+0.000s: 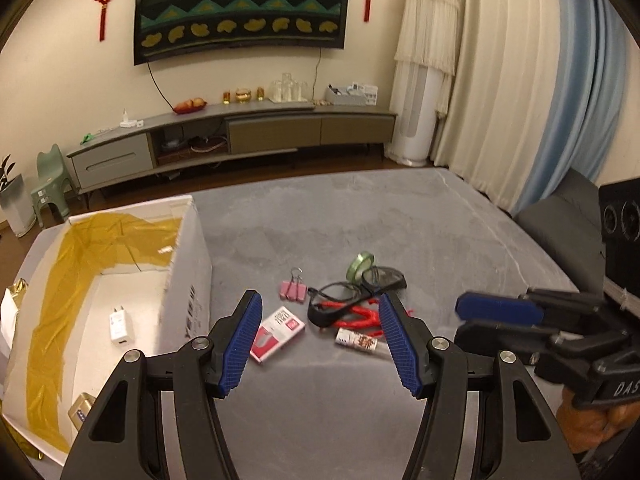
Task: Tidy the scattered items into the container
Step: 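Move both open tools back over the remaining items on the table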
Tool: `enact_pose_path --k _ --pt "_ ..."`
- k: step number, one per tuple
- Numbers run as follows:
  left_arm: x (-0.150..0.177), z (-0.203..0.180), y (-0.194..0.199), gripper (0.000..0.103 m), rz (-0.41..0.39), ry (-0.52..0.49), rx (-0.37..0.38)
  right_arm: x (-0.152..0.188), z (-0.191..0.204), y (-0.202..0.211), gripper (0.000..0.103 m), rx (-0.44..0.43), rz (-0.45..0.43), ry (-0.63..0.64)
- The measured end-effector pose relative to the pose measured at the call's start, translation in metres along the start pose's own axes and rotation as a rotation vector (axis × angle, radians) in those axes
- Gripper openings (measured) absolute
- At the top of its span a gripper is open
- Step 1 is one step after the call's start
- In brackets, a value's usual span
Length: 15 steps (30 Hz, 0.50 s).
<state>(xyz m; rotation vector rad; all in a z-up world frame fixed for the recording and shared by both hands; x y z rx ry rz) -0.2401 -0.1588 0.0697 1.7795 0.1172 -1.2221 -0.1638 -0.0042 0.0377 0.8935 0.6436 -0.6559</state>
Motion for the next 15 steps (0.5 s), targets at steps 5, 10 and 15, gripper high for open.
enact_pose_path --k 5,10,15 --pt "0.012 -0.007 -0.018 0.062 0.049 -0.021 0.000 0.004 -0.015 -0.002 0.039 0.067 0.020 0.010" --pt "0.024 -0.004 -0.041 0.062 0.117 -0.014 0.002 0.018 -0.028 -0.019 0.039 0.154 0.074 0.059" --pt "0.035 0.002 -0.063 0.062 0.167 0.005 -0.002 0.037 -0.041 -0.042 0.039 0.200 0.151 0.103"
Point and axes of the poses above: each gripper's, at about its wrist camera, not at the fingertips, and y roughly against the way its jaws point, z to its left, x to its underside, the point moved 5 cm from there along -y, roughly the way its jaws point, and after that the axes turned 2 degrees about -y, right-handed, at the moved point
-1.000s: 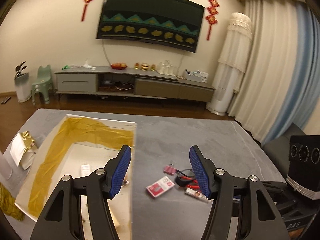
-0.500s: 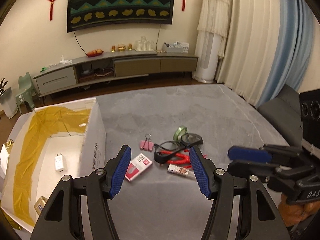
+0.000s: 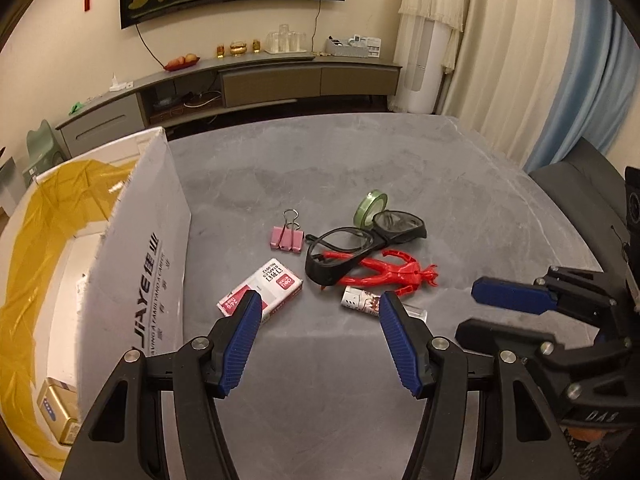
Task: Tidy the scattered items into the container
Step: 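Move both open tools back over the remaining items on the table, then grasp the glass vial with right tool while left tool approaches the staple box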
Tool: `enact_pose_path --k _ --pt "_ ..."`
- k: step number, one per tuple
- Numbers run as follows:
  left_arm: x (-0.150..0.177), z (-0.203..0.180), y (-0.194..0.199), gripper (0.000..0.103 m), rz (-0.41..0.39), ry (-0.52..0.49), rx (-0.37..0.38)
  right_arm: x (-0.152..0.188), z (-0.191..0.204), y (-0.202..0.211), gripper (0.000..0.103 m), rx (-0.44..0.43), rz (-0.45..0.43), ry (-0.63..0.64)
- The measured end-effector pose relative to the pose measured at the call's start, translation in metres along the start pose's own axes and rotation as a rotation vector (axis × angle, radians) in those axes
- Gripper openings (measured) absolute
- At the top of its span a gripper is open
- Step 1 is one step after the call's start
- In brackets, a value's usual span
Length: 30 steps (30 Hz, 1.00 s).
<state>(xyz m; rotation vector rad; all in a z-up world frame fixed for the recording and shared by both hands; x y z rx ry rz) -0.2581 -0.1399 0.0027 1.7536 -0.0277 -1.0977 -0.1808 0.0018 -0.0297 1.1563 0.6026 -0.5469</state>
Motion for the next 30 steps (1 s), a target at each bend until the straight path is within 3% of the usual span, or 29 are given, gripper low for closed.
enact_pose_path --k 8,14,23,25,26,30 --pt "0.002 0.010 -0.028 0.062 0.038 0.046 -0.004 0.013 -0.006 -0.025 0.039 0.021 0.054 0.021" --pt "0.003 0.023 -0.059 0.062 0.069 0.103 -0.057 0.010 -0.017 -0.041 0.039 0.053 0.065 0.005" --pt "-0.004 0.038 -0.088 0.064 0.054 0.111 -0.093 0.011 -0.025 -0.069 0.039 0.063 0.125 0.032" --pt "-0.005 0.037 -0.087 0.066 0.061 0.112 -0.067 0.014 -0.027 -0.070 0.036 0.091 0.151 0.048" --pt "-0.004 0.035 -0.085 0.066 0.070 0.117 -0.037 0.016 -0.029 -0.072 0.023 0.106 0.185 0.043" --pt "0.003 0.011 -0.074 0.066 0.113 0.099 0.143 0.023 -0.040 -0.066 0.021 0.090 0.269 -0.032"
Point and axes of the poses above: each gripper's, at about its wrist camera, not at the fingertips, and y roughly against the way its jaws point, z to its left, x to its underside, the point moved 5 cm from there along -y, roughly the way its jaws point, and after that the axes turned 2 degrees about -y, right-handed, at the moved point
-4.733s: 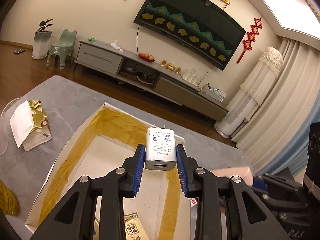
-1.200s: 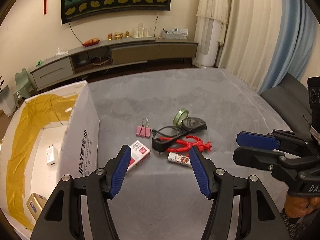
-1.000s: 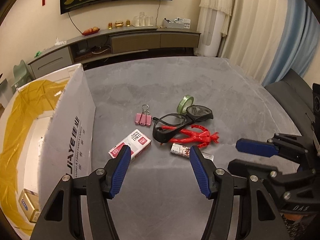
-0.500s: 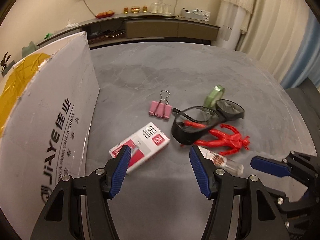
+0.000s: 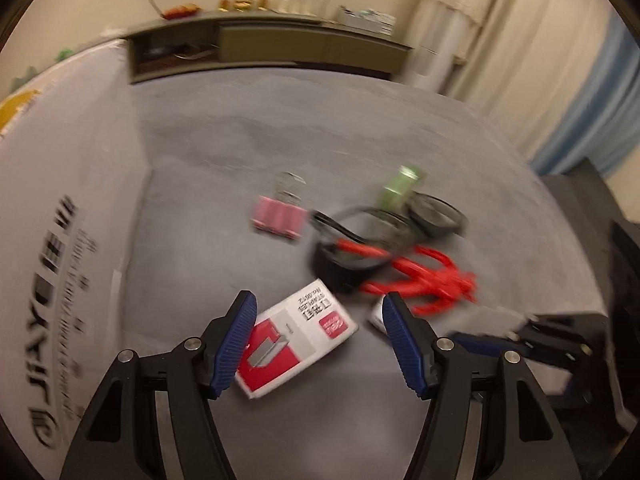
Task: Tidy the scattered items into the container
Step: 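Grasp the glass vial with right tool while left tool approaches the staple box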
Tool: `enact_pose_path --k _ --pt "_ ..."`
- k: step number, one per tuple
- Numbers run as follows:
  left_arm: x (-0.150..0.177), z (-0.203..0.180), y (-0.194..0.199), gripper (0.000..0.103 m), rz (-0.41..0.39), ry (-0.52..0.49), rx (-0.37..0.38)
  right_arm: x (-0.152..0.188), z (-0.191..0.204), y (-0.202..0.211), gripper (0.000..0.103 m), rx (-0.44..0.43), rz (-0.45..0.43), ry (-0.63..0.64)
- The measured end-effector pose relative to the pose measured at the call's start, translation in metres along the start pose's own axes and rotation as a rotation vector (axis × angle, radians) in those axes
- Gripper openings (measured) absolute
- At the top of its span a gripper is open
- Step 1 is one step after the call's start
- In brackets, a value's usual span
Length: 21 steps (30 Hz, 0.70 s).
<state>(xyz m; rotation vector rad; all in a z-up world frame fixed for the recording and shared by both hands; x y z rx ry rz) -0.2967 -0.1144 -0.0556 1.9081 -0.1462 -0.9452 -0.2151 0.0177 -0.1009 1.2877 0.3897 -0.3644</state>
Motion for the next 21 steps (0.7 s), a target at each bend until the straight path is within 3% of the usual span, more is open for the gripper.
enact_pose_path --k 5,8,11,13,14,17,21 --pt "0.009 -0.009 0.012 0.066 -0.021 -0.094 -0.081 0.001 -0.004 0.012 0.026 -0.072 -0.026 -0.041" --pt "0.015 -0.014 0.011 0.067 0.004 -0.151 -0.062 -0.004 -0.003 0.007 0.032 -0.049 -0.058 -0.026" --pt "0.023 -0.017 0.002 0.068 0.022 -0.223 -0.102 -0.005 0.000 -0.003 0.032 -0.043 -0.071 -0.011" --pt "0.028 -0.016 -0.007 0.066 0.058 -0.217 -0.101 -0.005 0.003 -0.004 0.029 -0.022 -0.069 0.009" --pt "0.031 -0.017 -0.008 0.065 0.077 -0.208 -0.083 -0.006 0.002 -0.004 0.020 -0.003 -0.055 0.009" --pt "0.033 -0.024 0.000 0.064 0.069 -0.212 -0.033 -0.004 -0.004 0.001 0.020 0.041 -0.040 0.003" --pt "0.030 -0.018 0.003 0.065 0.027 -0.211 -0.097 -0.004 -0.002 0.000 0.022 0.033 -0.056 0.007"
Point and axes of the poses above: each gripper's, at about its wrist camera, not at the fingertips, and y roughly against the way its jaws point, z to its left, x to its underside, the point moved 5 cm from there along -y, roughly the way its jaws point, and after that the axes turned 2 degrees about -y, right-handed, at the moved point
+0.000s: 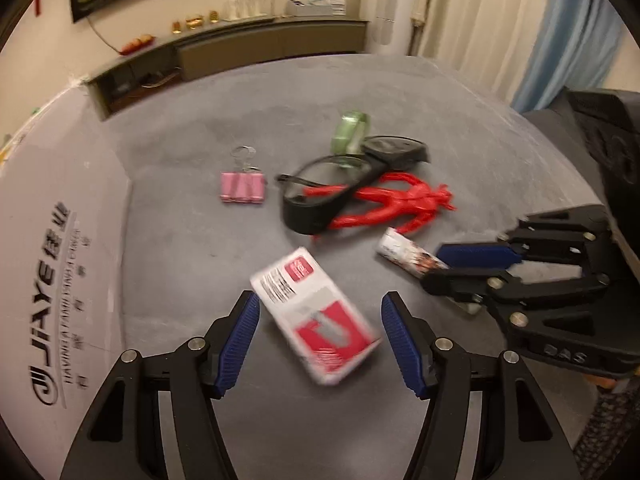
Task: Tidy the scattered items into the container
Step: 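Grasp the glass vial with right tool while left tool approaches the staple box, then close the left tool on the red-and-white staple box and lift it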
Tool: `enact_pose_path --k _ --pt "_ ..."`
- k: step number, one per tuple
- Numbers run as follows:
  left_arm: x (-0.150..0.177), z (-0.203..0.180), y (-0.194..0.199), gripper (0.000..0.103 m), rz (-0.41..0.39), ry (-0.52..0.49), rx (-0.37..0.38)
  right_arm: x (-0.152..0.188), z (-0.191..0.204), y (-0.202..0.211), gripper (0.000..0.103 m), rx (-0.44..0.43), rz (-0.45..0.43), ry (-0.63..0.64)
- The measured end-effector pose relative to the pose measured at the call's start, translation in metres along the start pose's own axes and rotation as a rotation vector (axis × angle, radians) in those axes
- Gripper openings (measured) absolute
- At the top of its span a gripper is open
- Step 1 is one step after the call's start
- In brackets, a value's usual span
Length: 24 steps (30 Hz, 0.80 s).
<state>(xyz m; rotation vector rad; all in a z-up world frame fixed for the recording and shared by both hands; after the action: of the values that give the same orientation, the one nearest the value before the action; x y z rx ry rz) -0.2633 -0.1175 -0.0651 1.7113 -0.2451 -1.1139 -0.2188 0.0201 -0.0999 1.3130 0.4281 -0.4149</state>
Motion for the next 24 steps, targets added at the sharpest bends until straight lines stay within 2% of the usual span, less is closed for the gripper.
enact_pose_path --k 5,7,8,9,14,24 --pt "0.004 0.004 -0.009 0.065 0.016 0.052 0.002 0.002 0.006 -0.001 0.021 0.048 -0.011 0.050" --pt "0.007 0.002 -0.009 0.055 0.012 0.032 -0.018 0.002 0.003 0.001 0.020 0.051 -0.009 0.030" --pt "0.007 0.002 -0.008 0.044 0.008 0.025 -0.030 0.002 0.001 0.002 0.020 0.049 -0.007 0.020" --pt "0.007 0.001 -0.007 0.039 0.004 0.020 -0.037 0.002 0.001 0.002 0.020 0.047 -0.007 0.012" --pt "0.005 0.001 -0.005 0.039 -0.007 0.032 -0.036 0.000 0.003 0.007 0.020 0.027 -0.021 -0.011" --pt "-0.003 0.013 0.036 0.039 -0.106 0.049 -0.045 -0.003 0.013 0.023 0.020 -0.008 -0.071 -0.009"
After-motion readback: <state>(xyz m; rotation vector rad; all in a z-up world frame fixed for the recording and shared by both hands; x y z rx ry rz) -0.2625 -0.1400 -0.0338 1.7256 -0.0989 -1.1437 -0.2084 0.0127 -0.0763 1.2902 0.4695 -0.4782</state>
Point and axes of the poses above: each gripper's, at about its wrist camera, not at the fingertips, and y roughly against the way its jaws point, z to its left, x to its underside, the point moved 5 cm from there along -y, roughly the way its jaws point, and after that the axes turned 2 degrees about -y, right-handed, at the moved point
